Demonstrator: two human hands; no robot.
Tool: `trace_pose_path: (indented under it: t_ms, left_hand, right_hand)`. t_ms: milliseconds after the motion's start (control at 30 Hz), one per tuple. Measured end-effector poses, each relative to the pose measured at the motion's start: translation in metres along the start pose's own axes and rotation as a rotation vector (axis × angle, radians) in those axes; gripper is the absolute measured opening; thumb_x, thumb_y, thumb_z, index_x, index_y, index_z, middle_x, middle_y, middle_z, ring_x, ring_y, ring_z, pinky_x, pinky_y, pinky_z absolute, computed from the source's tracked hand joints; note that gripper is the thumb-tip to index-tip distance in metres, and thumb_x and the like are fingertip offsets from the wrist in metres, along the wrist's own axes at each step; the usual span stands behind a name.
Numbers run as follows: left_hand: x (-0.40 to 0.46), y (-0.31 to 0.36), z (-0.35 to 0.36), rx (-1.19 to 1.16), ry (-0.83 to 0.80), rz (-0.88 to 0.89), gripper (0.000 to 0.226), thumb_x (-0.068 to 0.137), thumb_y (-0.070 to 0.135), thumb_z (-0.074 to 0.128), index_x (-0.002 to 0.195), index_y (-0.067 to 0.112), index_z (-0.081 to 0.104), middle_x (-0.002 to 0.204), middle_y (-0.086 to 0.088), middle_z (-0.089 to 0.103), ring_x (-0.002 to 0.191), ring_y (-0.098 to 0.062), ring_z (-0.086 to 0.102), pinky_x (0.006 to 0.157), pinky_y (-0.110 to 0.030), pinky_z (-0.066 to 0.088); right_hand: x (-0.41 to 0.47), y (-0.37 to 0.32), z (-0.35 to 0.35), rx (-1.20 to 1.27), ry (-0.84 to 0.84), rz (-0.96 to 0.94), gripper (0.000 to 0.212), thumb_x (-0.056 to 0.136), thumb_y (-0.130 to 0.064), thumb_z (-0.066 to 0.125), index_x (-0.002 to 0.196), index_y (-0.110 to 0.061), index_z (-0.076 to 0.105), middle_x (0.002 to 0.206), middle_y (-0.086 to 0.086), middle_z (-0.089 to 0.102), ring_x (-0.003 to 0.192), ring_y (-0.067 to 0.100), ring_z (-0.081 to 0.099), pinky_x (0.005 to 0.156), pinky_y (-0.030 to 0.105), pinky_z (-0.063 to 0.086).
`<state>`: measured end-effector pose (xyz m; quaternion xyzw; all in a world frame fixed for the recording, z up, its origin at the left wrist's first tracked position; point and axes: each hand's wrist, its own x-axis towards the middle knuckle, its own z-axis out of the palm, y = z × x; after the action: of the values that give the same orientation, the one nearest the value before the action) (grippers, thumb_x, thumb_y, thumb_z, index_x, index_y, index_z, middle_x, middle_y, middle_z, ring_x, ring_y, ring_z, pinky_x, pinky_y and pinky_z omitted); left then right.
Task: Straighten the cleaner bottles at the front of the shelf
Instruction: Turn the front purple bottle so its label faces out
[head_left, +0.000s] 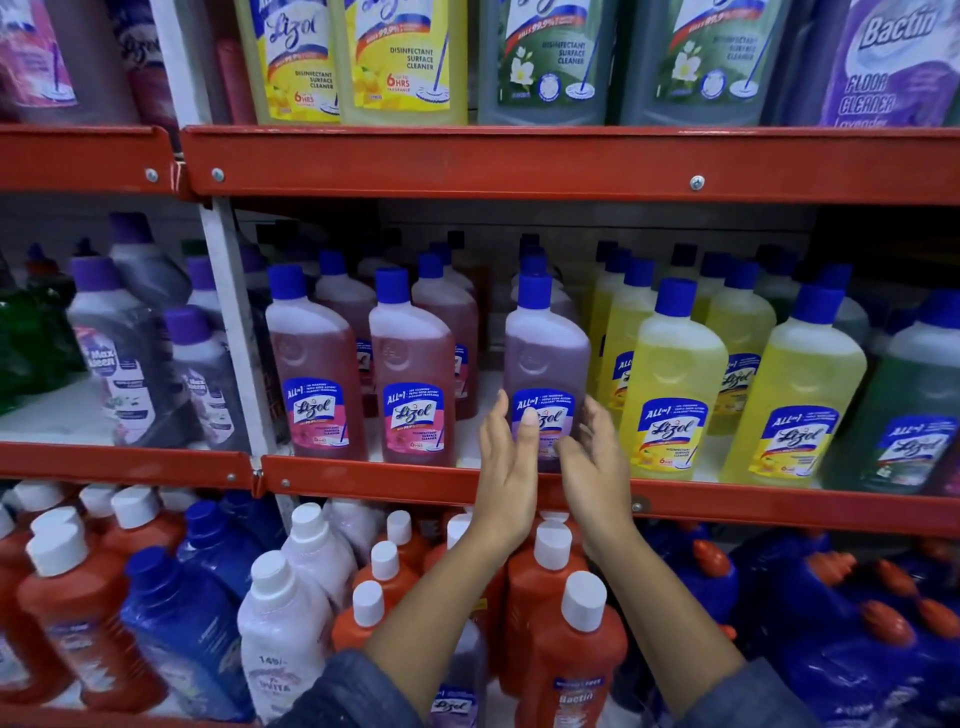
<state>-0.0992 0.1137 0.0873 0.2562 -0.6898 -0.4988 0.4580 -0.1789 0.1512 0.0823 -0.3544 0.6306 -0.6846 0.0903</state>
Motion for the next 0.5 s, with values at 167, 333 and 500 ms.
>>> trace_pose_path:
  t_ms: [167,333,500]
  left_hand:
    - [0.0,0.0,0.005,-0.012,-0.015,0.011,0.055,0.099,0.041,0.032,0.149,0.023,0.019,0.154,0.002,0.022,0.141,-0.008,0.025,0.112,-0.021,0.022]
    - [-0.002,0.0,0.004,-0.032,-0.031,0.001,0.06,0.097,0.046,0.03,0.15,0.024,0.015,0.155,0.002,0.02,0.142,-0.01,0.026,0.116,-0.029,0.026]
    - [-0.003,0.001,-0.007,-0.051,-0.046,0.021,0.054,0.098,0.045,0.03,0.147,0.024,0.026,0.154,0.002,0.028,0.137,-0.004,0.03,0.114,-0.025,0.027]
  right_hand:
    - [0.001,0.005,0.003,0.003,0.036,0.027,0.065,0.073,-0.029,0.051,0.137,-0.03,0.041,0.133,0.005,0.056,0.122,0.021,0.056,0.1,0.047,0.051]
    - [0.0,0.005,0.004,-0.01,0.012,0.019,0.065,0.075,-0.026,0.053,0.139,-0.03,0.039,0.134,0.005,0.056,0.122,0.021,0.056,0.097,0.046,0.053]
    - [-0.011,-0.005,0.012,-0.099,0.077,-0.04,0.07,0.081,-0.021,0.05,0.147,-0.019,0.03,0.148,0.009,0.043,0.136,0.021,0.041,0.113,0.033,0.037]
